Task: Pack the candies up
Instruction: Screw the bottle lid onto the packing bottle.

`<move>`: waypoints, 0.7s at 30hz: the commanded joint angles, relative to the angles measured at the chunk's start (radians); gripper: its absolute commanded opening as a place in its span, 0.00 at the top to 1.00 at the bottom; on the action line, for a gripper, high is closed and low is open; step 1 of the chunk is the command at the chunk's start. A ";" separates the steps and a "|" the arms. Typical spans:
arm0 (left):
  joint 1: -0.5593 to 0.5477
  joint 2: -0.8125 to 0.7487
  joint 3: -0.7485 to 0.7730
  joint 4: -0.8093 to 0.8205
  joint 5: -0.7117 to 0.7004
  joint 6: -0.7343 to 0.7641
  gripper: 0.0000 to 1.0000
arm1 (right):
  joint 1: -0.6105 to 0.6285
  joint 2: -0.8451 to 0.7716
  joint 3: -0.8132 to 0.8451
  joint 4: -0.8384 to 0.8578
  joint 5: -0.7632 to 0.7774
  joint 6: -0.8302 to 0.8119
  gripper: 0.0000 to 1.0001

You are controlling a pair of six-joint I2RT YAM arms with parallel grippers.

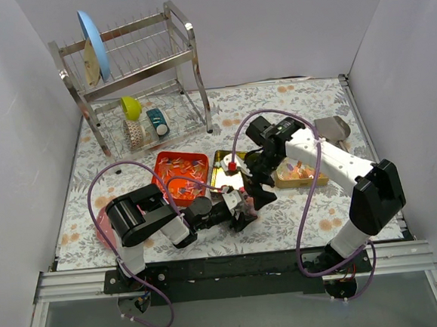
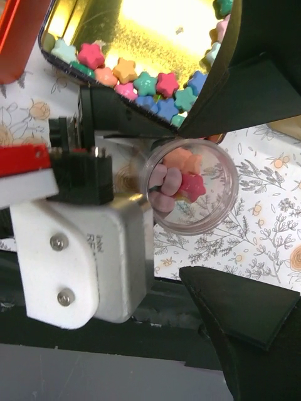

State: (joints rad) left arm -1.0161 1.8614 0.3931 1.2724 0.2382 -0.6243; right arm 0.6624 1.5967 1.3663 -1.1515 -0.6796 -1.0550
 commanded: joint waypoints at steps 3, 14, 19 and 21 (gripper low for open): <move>0.014 0.061 -0.034 -0.261 -0.053 -0.011 1.00 | 0.013 -0.041 -0.050 -0.031 -0.020 -0.027 0.10; 0.014 0.067 -0.033 -0.258 -0.060 -0.009 1.00 | 0.011 -0.126 -0.134 -0.037 0.023 -0.010 0.10; 0.014 0.068 -0.031 -0.262 -0.054 -0.012 1.00 | 0.013 -0.138 -0.157 -0.024 0.031 0.004 0.10; 0.014 0.068 -0.033 -0.262 -0.054 -0.012 1.00 | 0.013 -0.135 -0.162 -0.013 0.031 0.009 0.10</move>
State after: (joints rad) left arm -1.0168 1.8702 0.3973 1.2808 0.2451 -0.6239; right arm 0.6716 1.4887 1.2297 -1.0649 -0.6296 -1.0790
